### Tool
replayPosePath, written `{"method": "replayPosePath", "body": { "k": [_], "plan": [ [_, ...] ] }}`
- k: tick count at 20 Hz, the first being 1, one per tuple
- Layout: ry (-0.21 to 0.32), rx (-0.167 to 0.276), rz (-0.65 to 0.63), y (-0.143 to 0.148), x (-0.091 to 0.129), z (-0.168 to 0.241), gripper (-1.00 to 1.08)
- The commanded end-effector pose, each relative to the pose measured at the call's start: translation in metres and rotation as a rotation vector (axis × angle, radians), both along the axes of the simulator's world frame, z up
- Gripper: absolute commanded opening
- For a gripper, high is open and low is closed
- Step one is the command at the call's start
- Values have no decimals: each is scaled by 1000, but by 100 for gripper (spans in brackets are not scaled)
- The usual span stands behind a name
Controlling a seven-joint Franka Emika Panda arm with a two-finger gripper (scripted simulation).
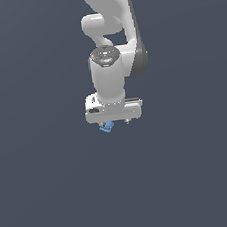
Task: Pick up the object and move it to a goal position.
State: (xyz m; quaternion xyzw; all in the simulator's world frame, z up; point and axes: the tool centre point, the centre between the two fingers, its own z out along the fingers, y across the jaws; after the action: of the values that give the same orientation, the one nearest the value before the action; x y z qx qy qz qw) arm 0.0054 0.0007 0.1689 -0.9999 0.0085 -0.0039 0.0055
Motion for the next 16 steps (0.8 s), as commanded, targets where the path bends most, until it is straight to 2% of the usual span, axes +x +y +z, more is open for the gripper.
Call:
{"method": "replayPosePath", "body": {
  "k": [1,16],
  "plan": [
    [0,0,0,0,0,0,100],
    [-15,10,-4,-1,-1,1,100]
  ]
}}
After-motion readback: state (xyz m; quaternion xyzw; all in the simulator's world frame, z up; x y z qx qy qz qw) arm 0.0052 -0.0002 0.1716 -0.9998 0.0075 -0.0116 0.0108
